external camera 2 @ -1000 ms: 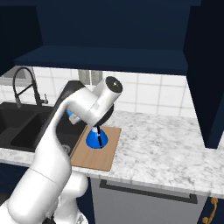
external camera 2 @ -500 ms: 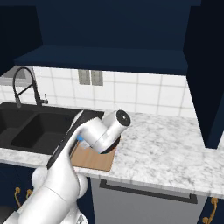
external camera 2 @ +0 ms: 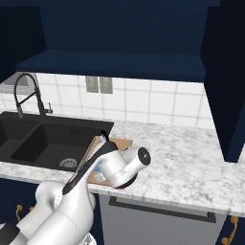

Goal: Pick the kettle from the counter and place it on the tray. Then pick the mug from the cabinet and place it on the tray. Then close the cabinet doors.

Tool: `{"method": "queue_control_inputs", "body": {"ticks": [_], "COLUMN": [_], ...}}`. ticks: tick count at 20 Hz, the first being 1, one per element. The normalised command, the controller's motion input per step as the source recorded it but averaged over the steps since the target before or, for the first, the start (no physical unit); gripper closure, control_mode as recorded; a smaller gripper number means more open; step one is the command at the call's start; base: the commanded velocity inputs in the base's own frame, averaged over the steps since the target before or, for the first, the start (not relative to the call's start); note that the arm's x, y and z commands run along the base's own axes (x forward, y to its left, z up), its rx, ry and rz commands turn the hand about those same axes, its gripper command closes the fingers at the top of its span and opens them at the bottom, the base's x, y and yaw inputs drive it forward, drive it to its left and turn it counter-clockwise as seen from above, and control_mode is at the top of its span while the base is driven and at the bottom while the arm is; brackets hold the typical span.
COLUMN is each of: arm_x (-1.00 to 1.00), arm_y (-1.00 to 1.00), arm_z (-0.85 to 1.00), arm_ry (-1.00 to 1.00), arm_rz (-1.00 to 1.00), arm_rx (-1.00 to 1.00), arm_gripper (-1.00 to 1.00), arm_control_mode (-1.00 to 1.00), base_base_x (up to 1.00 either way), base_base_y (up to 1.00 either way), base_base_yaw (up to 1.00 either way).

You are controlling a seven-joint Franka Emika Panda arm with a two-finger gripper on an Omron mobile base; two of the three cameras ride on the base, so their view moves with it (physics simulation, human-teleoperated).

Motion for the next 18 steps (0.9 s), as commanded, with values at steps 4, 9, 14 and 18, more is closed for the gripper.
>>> {"method": "queue_control_inputs", "body": {"ticks": [4,9,14,18], "arm_x": [0.0,0.12,0.16,0.18], "arm_y": [-0.08,-0.11,-0.07,0.0], "arm_z": [-0.51,-0.31,-0.2,-0.14], "arm_ry": [0.1,0.05,0.07,0.08], "arm_rz": [0.02,0.0,0.0,0.0], "arm_rx": [0.04,0.07,0.04,0.01], "arm_gripper": [1.0,1.0,1.0,1.0], "arm_control_mode": [-1.0,-1.0,-1.0,-1.0], "base_base_x": [0.0,0.0,0.0,0.0], "base_base_y": [0.0,0.0,0.0,0.0], "base_base_yaw": [0.0,0.0,0.0,0.0]}}
